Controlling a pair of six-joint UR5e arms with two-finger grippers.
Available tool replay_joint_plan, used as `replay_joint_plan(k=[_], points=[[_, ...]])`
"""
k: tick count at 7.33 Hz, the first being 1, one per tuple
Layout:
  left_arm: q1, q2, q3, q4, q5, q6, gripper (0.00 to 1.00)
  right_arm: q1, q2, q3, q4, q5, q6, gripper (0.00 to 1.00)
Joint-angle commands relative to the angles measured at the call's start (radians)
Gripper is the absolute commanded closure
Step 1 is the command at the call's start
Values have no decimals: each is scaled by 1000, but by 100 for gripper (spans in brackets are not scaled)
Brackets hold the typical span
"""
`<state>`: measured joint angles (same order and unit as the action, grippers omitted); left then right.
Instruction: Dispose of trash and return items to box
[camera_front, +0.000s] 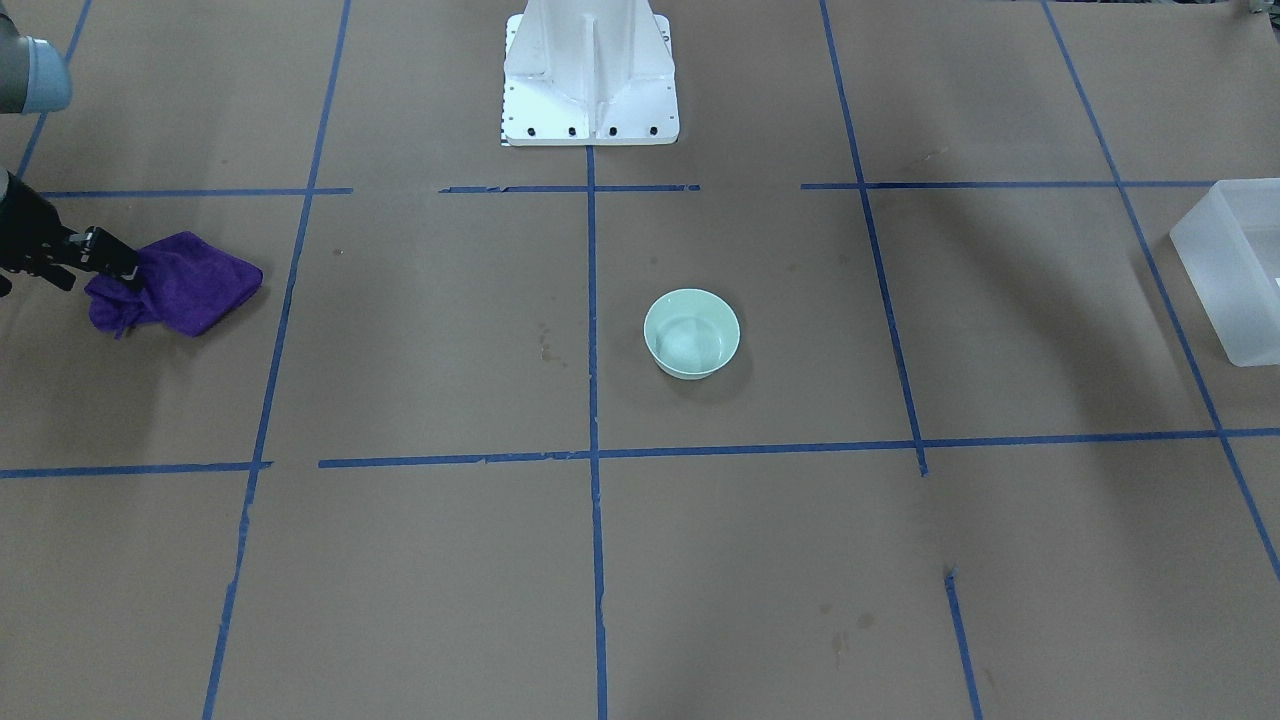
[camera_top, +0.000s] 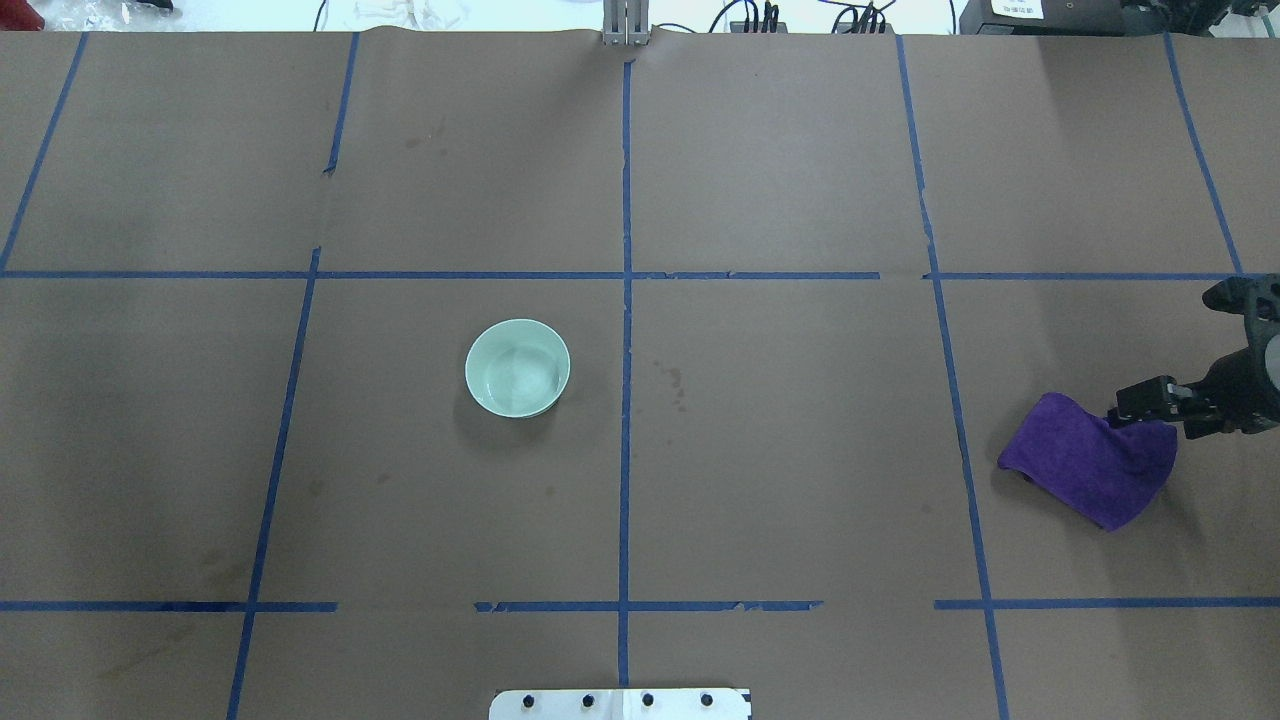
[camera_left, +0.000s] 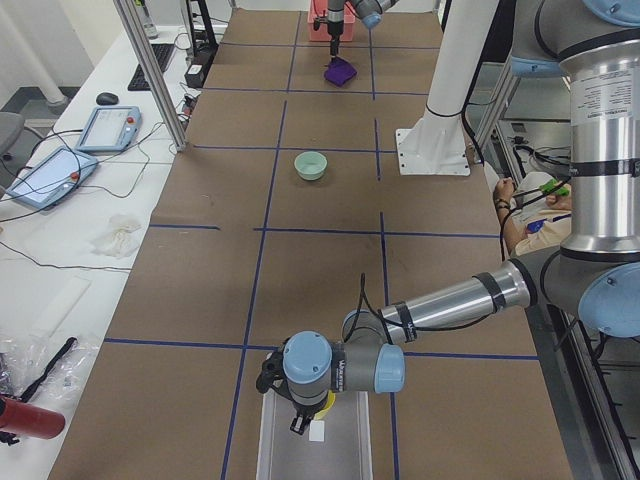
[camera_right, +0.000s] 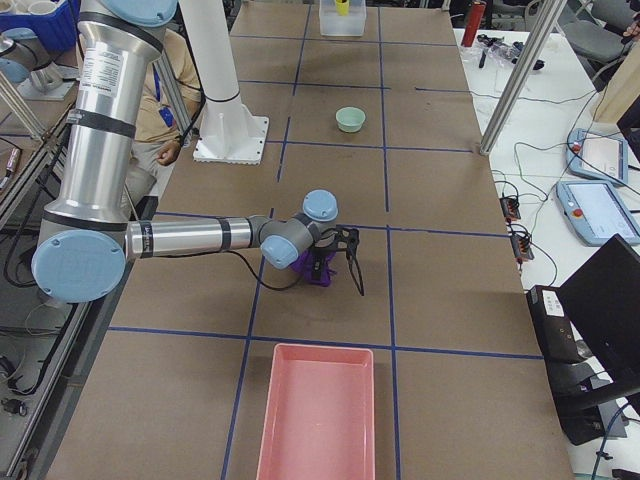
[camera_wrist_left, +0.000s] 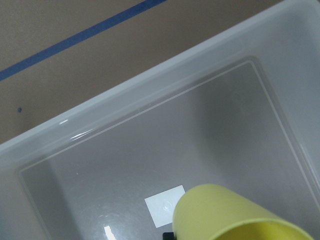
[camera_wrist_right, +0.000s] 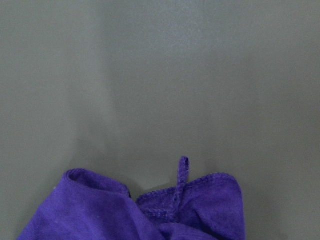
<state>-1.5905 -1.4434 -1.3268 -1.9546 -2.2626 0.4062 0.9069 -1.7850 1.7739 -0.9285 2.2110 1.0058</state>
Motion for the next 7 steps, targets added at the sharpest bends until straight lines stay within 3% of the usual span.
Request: replay_joint_plan(k=[1, 2, 3, 4, 5, 6, 7], points=[[1, -2, -6, -3, 0, -3, 50, -72, 18, 1, 31, -39, 80, 0], [1, -6, -12, -3, 0, -3, 24, -77, 13, -1, 31, -46, 79, 0], [3, -15, -35, 2, -5, -6, 20, -76, 13, 1, 31, -50, 80, 1], [3, -15, -76, 11, -3, -10, 18, -76, 13, 1, 31, -51, 80, 24], [1, -15, -110, 11, -3, -38, 18, -74, 9, 8, 31, -51, 80, 76], [3, -17, -144, 13, -6, -52, 18, -71, 6, 12, 31, -50, 80, 100], [3, -22, -178, 13, -8, -135, 18, -71, -8, 24, 31, -50, 79, 100]])
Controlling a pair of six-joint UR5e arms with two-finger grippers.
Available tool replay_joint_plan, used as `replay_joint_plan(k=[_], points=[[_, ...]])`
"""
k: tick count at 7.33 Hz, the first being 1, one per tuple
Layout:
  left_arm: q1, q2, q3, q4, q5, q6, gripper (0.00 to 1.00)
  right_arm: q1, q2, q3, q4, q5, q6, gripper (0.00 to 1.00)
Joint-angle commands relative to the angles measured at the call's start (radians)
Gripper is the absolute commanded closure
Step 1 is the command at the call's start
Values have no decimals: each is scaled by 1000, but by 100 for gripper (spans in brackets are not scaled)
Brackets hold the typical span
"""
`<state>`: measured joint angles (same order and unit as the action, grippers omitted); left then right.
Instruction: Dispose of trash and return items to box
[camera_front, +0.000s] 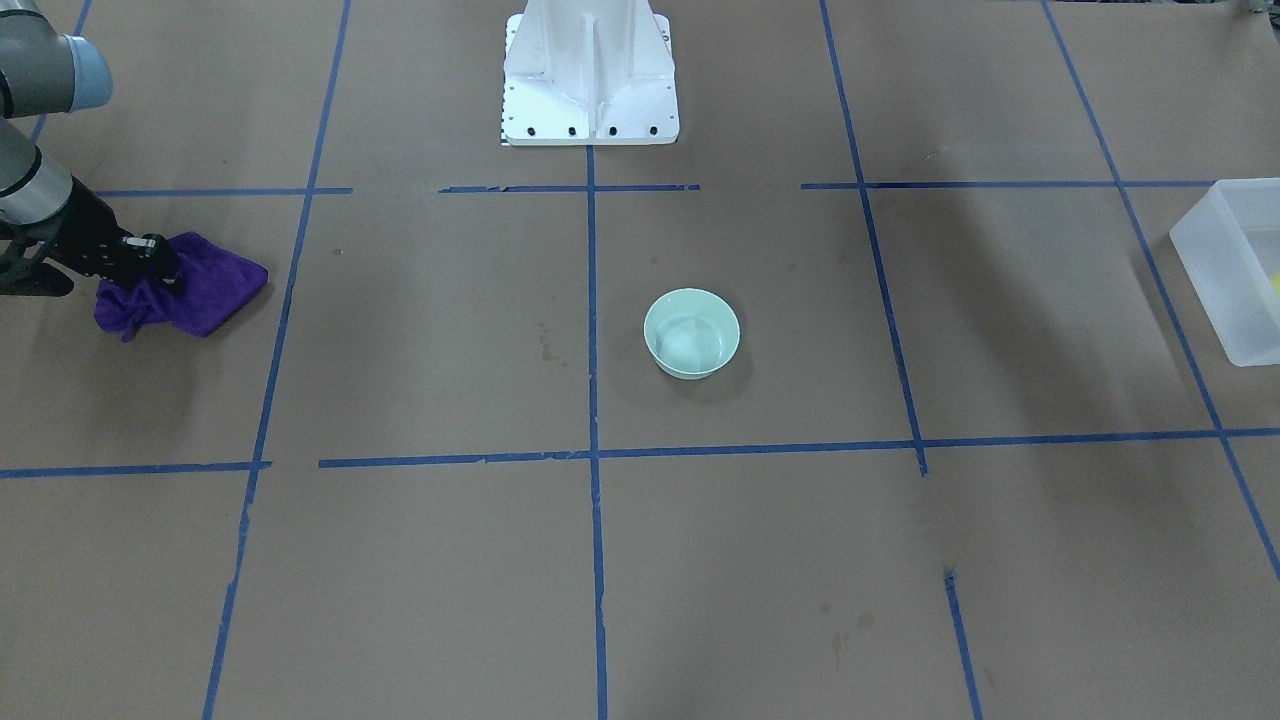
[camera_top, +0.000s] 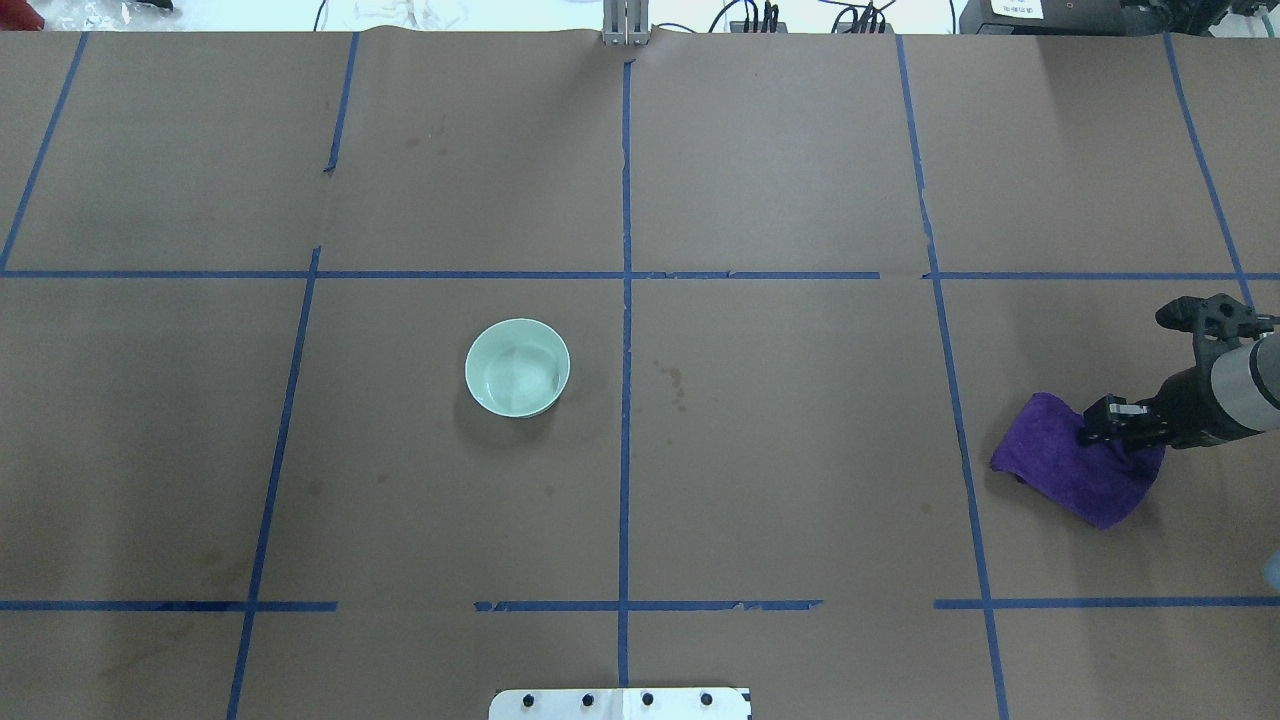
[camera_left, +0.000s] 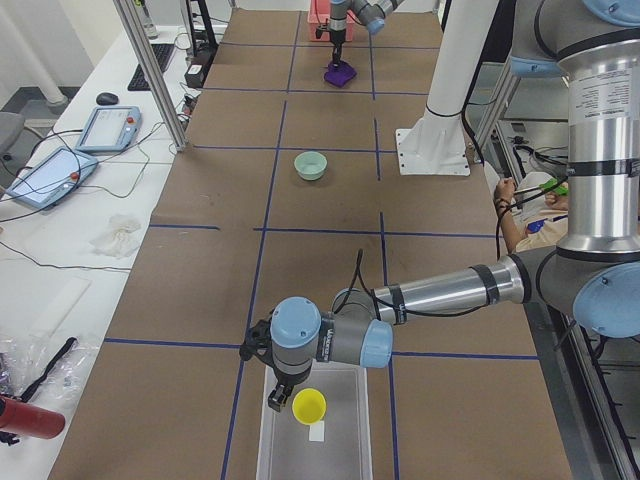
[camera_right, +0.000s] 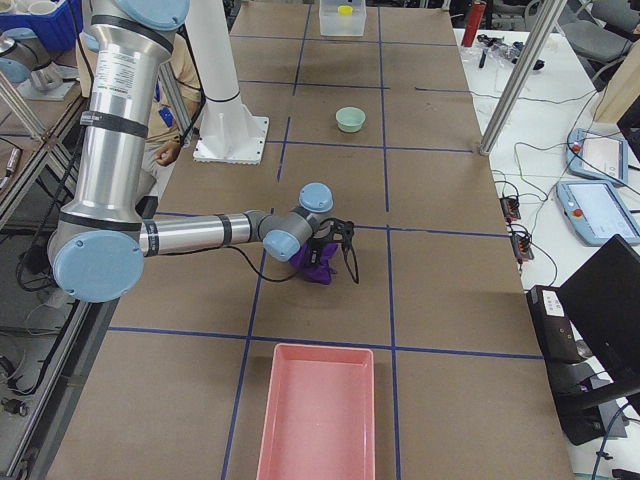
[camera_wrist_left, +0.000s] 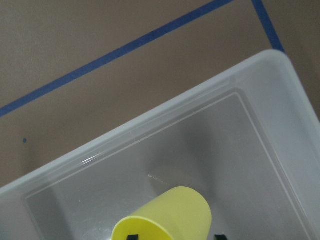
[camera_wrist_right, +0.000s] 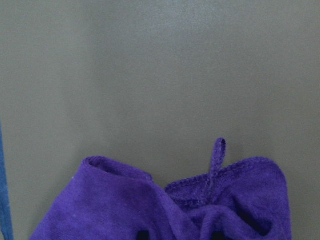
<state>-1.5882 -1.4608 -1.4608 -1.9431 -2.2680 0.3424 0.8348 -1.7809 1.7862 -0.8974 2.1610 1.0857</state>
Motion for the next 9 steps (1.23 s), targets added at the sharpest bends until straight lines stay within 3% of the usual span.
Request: replay_joint_plan(k=[1, 4, 7, 9], points=[[16, -9, -73, 1, -5, -136, 18, 3, -24, 21, 2, 0, -1, 100], [143, -38, -188, 0, -44, -412, 18, 44, -90, 106, 0, 3, -10, 100], [336, -94, -330, -8, -71, -781, 17, 227, -152, 212, -3, 37, -62, 100], [472, -202, -365, -11, -70, -1056, 17, 466, -169, 203, -17, 193, -223, 100]])
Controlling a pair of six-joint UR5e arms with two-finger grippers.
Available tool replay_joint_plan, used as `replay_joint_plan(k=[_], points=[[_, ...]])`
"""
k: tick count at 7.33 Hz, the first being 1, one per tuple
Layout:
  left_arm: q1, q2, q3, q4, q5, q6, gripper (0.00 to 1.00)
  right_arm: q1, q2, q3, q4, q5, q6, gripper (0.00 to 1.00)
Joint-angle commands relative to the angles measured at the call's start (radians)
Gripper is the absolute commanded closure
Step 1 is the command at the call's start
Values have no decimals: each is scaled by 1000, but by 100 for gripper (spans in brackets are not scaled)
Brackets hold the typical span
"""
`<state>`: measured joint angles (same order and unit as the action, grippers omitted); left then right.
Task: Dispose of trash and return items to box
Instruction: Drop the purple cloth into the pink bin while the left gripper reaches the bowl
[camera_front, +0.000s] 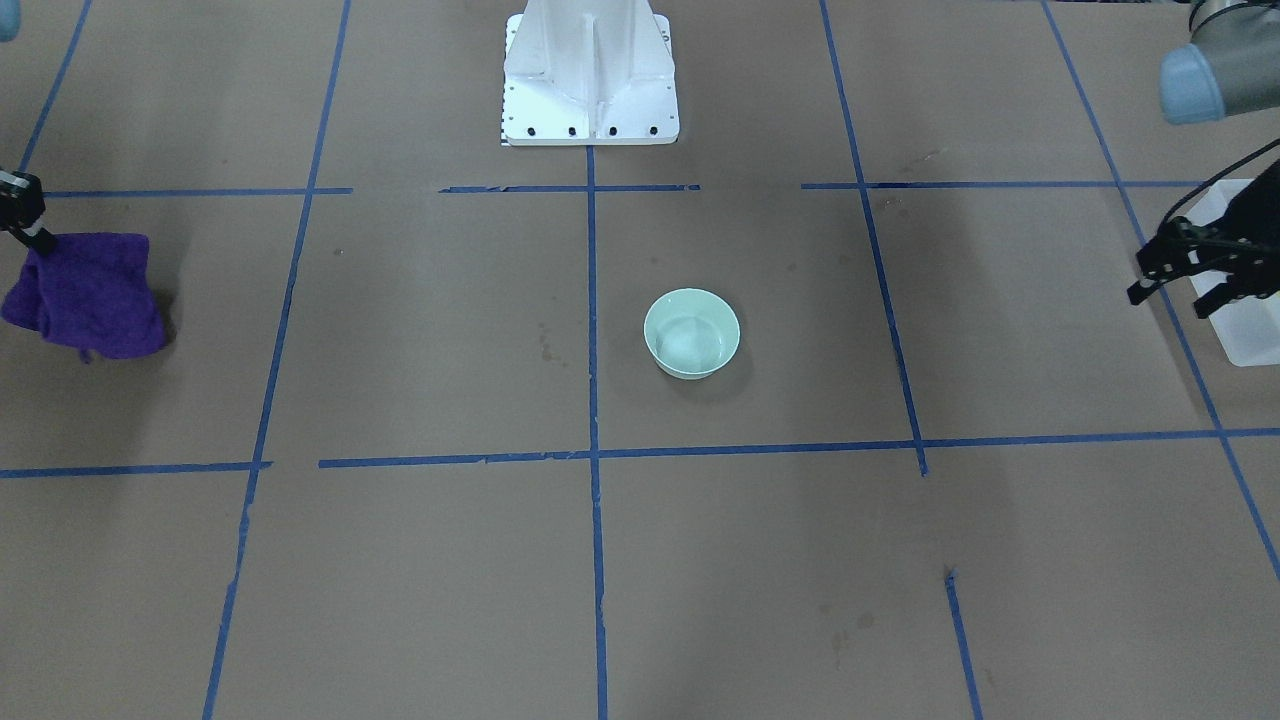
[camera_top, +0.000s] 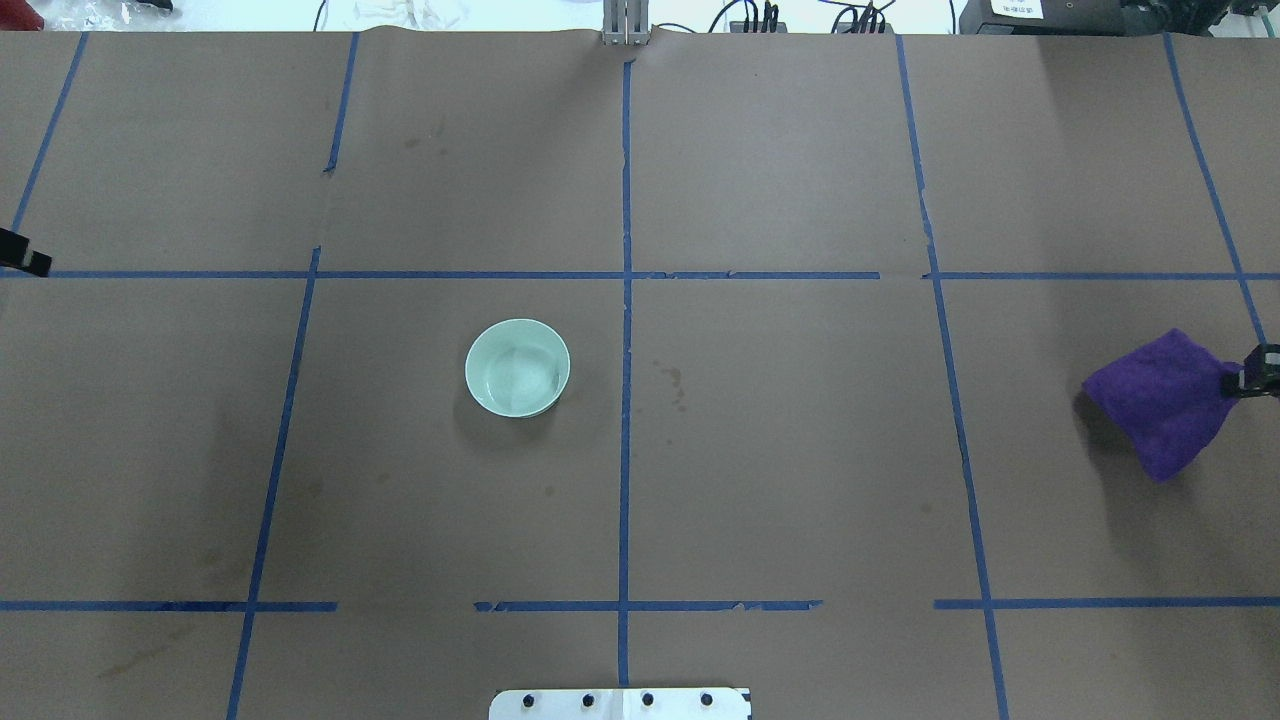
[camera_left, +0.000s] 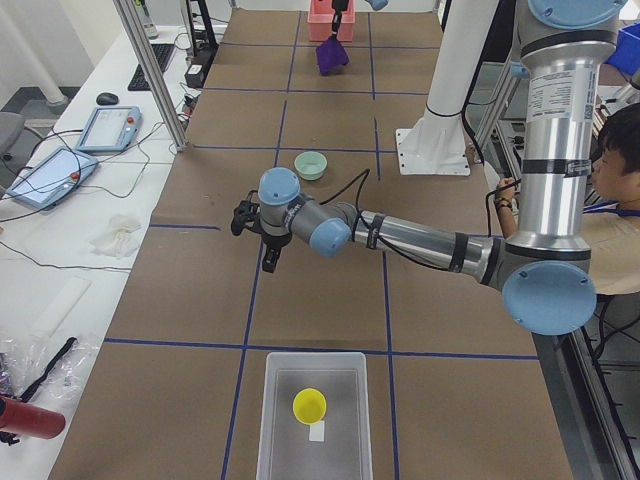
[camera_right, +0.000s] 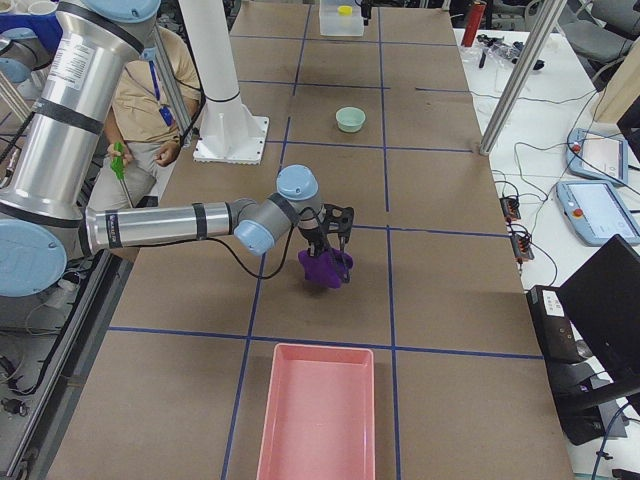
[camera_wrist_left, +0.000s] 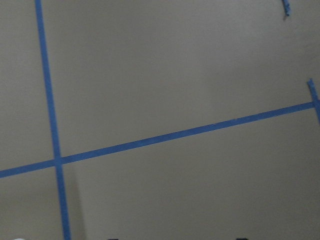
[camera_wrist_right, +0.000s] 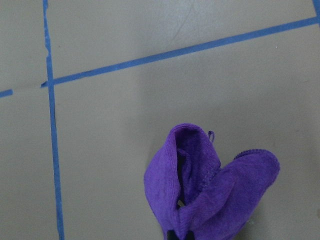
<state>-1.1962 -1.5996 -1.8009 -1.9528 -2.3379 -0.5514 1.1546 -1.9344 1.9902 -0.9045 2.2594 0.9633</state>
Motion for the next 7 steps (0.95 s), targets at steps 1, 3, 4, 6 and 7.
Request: replay_joint_plan(k=[1, 3, 4, 6, 7], points=[[152, -132, -21, -1, 9, -279, 17, 236, -17, -1, -48, 113, -165, 100], [300, -267, -11, 0, 69, -518, 17, 418, -9, -2, -214, 114, -416, 100], [420, -342, 4, 9, 165, -642, 17, 530, 6, -4, -372, 112, -634, 100], [501, -429, 26, 120, 264, -687, 17, 678, 135, -37, -676, 56, -1003, 100], [527, -440, 18, 162, 305, -687, 17, 715, 135, -78, -691, 23, -1114, 100]])
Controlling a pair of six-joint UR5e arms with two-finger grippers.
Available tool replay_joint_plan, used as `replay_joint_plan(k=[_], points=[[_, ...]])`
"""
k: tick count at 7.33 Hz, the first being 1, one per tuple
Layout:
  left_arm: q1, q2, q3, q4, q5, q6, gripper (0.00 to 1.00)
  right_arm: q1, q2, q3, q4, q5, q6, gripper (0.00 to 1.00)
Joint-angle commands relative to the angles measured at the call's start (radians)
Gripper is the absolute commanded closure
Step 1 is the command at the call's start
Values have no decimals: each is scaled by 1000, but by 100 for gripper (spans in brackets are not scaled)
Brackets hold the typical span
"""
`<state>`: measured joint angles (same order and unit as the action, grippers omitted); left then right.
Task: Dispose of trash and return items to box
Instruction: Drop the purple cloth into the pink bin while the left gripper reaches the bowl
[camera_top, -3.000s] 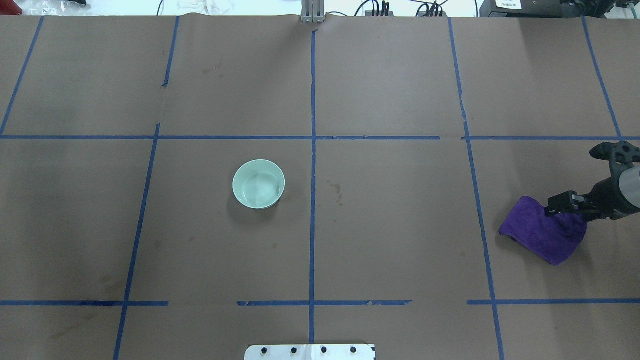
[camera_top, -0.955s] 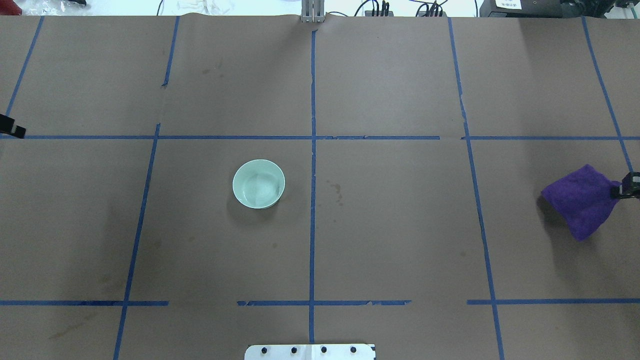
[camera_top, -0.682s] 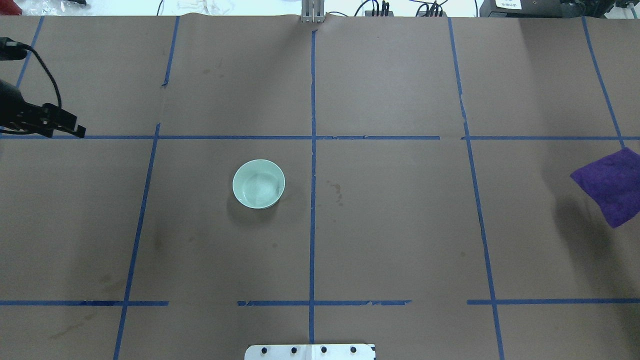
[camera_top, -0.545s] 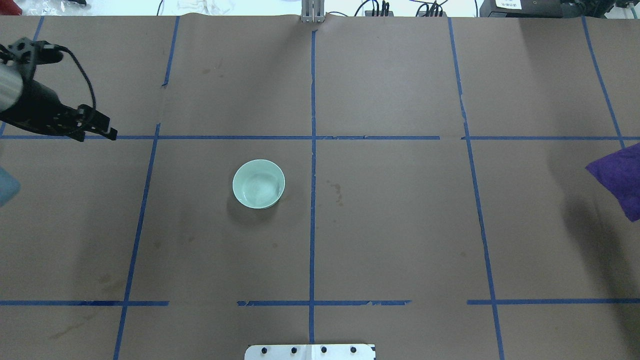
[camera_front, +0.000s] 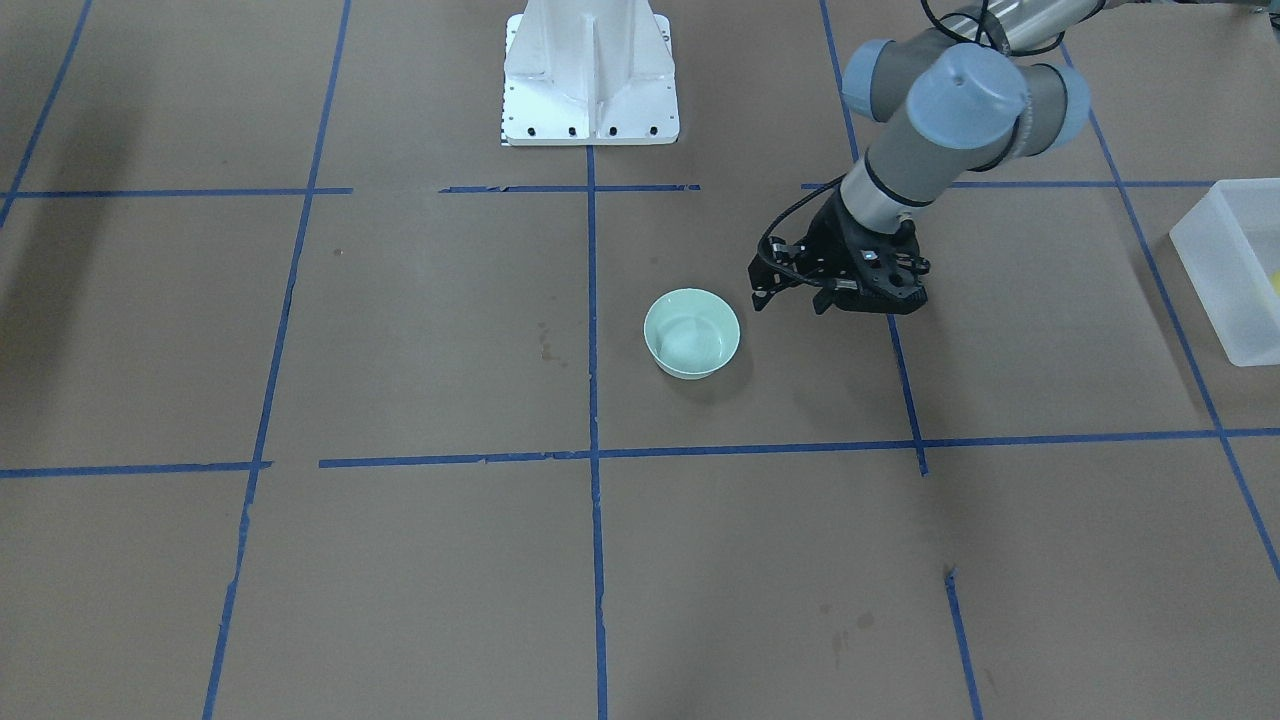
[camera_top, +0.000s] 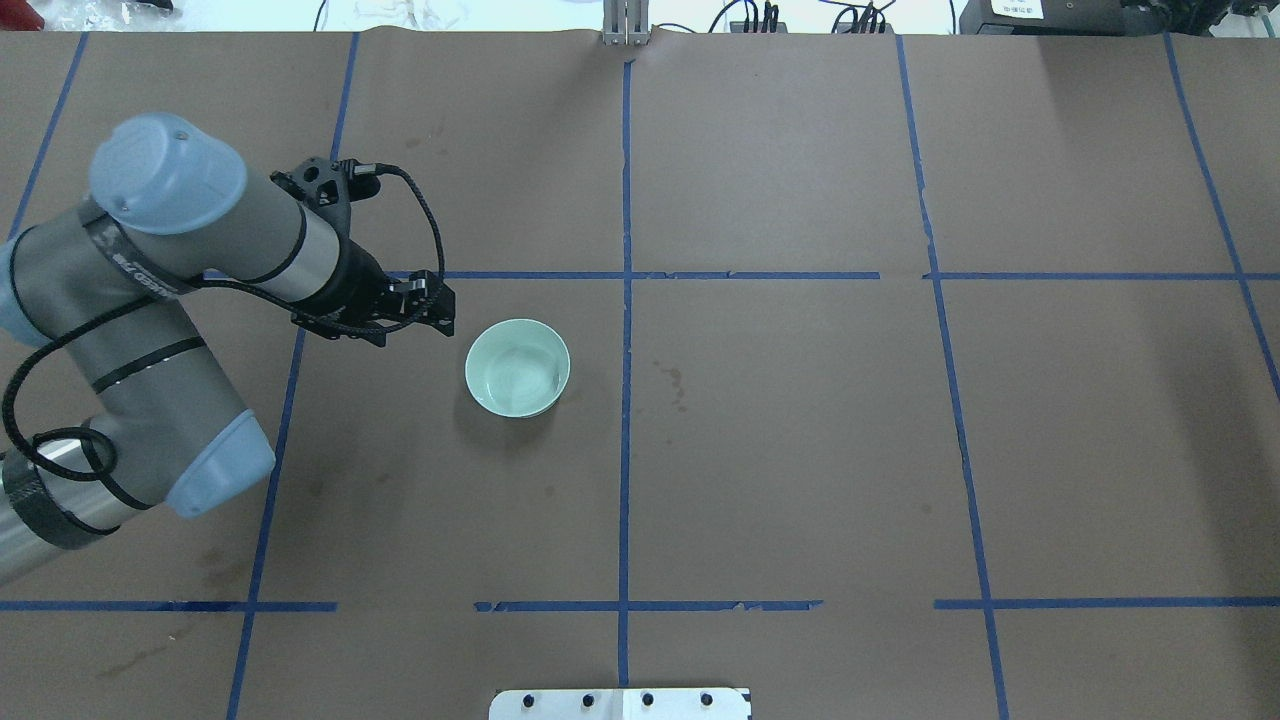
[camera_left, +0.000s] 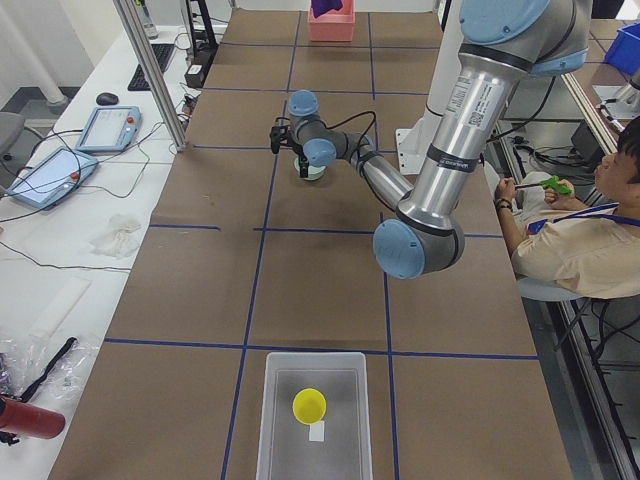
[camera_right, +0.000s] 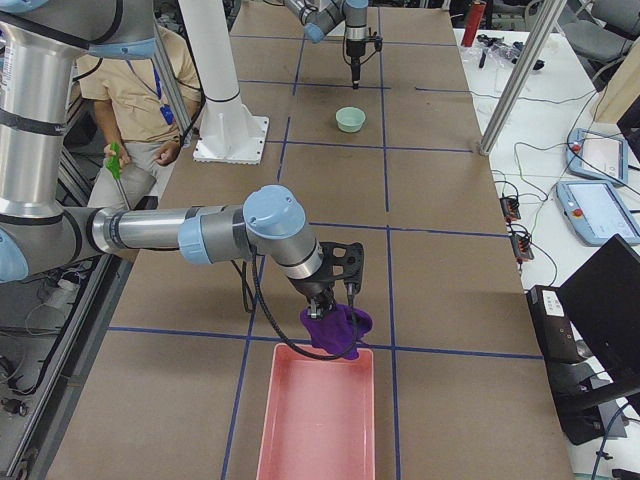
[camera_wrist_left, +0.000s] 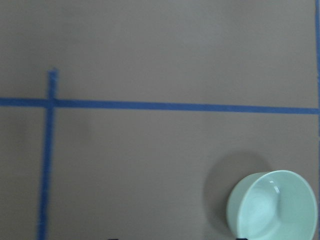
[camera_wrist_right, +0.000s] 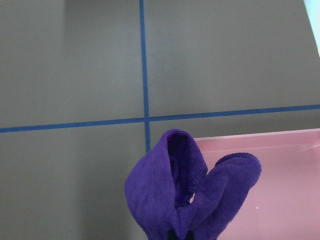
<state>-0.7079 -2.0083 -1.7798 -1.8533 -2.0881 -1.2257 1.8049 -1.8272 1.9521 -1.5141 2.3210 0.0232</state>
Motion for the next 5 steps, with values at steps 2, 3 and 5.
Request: replay_joint_plan(k=[2, 3, 5], points=[[65, -30, 6, 78, 101, -12, 17, 85, 29, -177, -75, -113, -335, 100], [94, -35, 13, 86, 130, -12, 17, 85, 22, -218, -74, -115, -342, 100], [114, -61, 66, 85, 160, -14, 17, 85, 26, -320, -20, -138, -345, 100]])
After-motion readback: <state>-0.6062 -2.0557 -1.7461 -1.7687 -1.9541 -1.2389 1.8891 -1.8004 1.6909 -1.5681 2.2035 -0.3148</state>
